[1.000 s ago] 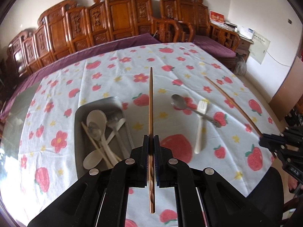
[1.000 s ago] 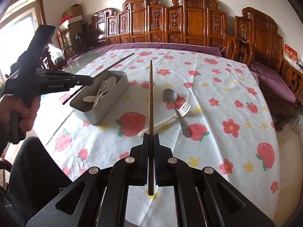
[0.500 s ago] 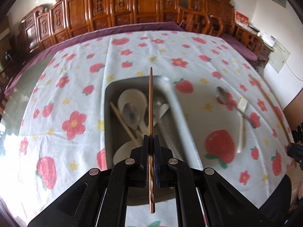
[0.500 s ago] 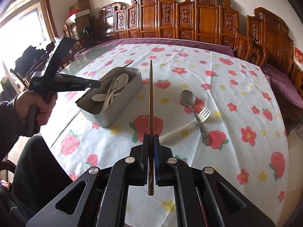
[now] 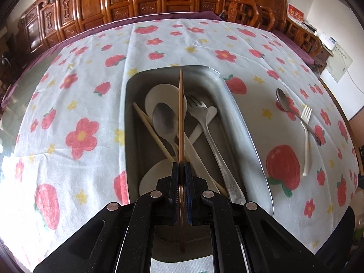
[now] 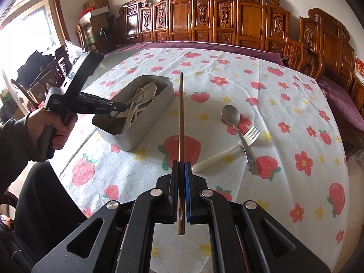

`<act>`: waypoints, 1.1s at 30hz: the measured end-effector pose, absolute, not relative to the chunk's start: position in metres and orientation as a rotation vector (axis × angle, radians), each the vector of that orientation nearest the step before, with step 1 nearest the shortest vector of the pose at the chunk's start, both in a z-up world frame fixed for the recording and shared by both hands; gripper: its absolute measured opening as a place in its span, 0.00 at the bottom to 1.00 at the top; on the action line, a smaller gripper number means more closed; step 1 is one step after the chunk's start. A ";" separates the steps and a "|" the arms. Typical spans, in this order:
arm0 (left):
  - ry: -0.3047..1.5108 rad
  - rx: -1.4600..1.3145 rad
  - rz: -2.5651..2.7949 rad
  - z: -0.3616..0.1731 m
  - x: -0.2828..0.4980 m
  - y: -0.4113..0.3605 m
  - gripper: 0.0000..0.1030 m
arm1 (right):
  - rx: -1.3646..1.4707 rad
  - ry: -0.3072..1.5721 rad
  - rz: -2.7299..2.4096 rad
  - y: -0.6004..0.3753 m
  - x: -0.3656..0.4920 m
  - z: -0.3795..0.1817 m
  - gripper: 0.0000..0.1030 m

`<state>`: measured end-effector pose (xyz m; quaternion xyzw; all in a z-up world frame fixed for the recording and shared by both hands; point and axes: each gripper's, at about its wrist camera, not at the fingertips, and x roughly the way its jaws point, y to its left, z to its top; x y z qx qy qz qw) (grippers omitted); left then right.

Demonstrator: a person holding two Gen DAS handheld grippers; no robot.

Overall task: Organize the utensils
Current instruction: 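Carry the chopstick into the tray and open the left tool, then carry the brown chopstick over the tray and lower it with the right tool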

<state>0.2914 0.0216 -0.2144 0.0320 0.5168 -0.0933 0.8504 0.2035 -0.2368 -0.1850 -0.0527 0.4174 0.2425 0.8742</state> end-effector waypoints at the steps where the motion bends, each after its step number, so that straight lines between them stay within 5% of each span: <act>1: 1.091 0.074 -0.205 -0.216 0.291 0.020 0.04 | -0.111 0.872 0.507 -0.236 0.204 -0.185 0.06; 12: 1.070 0.067 -0.233 -0.207 0.283 0.021 0.07 | -0.110 0.893 0.510 -0.224 0.207 -0.190 0.06; 15: 1.037 0.065 -0.230 -0.196 0.277 0.027 0.22 | -0.112 0.887 0.517 -0.215 0.208 -0.187 0.06; 21: 0.969 0.023 -0.219 -0.171 0.264 0.048 0.28 | -0.097 0.882 0.530 -0.193 0.215 -0.183 0.06; 33: 0.905 -0.006 -0.172 -0.139 0.244 0.096 0.28 | -0.084 0.916 0.558 -0.134 0.242 -0.185 0.06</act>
